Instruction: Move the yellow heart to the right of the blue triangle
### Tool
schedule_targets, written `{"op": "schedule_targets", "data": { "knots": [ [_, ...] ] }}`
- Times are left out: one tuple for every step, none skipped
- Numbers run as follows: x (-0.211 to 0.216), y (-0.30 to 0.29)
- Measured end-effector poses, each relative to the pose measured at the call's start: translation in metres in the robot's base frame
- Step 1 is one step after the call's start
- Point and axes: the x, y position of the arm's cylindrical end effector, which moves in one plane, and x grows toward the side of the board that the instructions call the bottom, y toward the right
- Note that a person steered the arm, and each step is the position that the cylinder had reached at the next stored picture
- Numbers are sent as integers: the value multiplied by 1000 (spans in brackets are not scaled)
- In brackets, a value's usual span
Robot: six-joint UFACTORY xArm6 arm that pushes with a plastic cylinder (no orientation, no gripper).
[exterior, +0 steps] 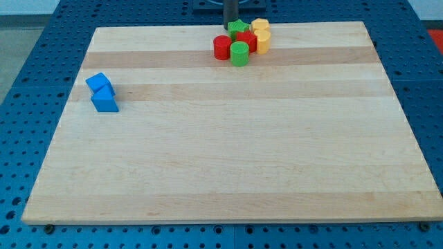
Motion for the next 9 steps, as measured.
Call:
{"op": "schedule_targets", "data": {
  "knots": [
    [4, 0],
    [8, 0],
    [10, 0],
    [6, 0],
    [1, 0],
    [-1, 16],
    [0, 32],
    [-1, 51],
    [0, 59]
  ]
}}
